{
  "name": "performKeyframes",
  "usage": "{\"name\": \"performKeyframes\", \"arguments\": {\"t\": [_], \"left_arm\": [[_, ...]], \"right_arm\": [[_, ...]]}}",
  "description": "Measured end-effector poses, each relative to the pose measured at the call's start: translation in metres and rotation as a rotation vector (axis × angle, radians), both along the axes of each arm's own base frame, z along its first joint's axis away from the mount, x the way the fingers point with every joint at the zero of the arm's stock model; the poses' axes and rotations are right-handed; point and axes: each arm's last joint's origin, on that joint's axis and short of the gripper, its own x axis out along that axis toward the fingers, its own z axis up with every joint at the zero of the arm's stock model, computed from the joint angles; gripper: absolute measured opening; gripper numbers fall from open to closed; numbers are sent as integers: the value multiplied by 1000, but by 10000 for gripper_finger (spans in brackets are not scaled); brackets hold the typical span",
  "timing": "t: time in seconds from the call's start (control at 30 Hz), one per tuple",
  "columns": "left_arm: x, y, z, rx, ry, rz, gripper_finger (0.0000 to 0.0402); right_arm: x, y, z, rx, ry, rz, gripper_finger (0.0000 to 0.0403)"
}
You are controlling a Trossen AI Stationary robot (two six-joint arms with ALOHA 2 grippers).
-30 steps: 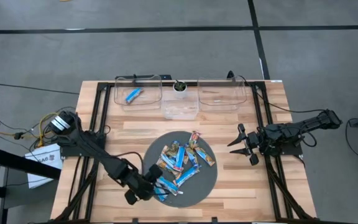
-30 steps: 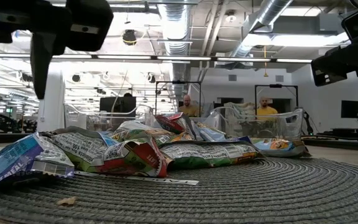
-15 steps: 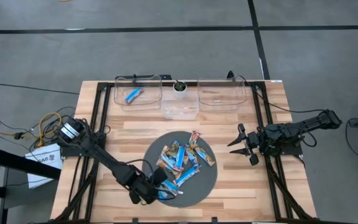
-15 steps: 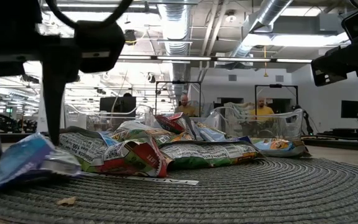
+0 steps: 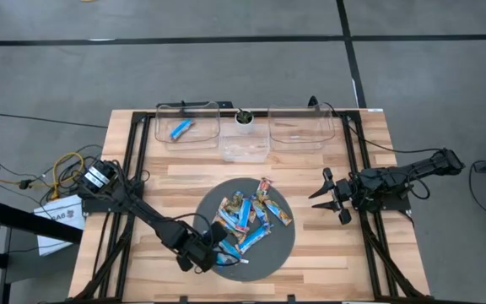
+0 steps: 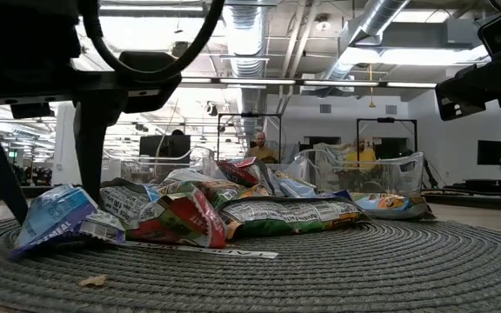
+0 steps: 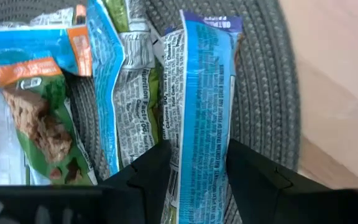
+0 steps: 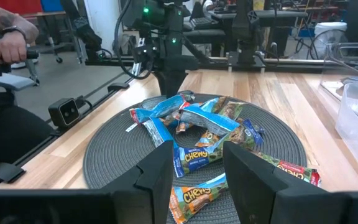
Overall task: Pick and place Granola Bars by type
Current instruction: Put the blue granola bar into the white bin
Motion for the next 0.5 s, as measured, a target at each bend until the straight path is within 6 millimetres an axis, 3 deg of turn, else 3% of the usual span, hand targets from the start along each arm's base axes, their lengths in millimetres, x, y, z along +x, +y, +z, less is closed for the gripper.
{"name": "performKeyframes", "arguments": {"t": [0.33,0.5], "left_arm": [[0,2,0,-31,11,77,148],[0,2,-1,-45,21,122,121]], "right_arm": [[0,0,0,0,0,1,133],[0,0,0,0,0,0,134]]}}
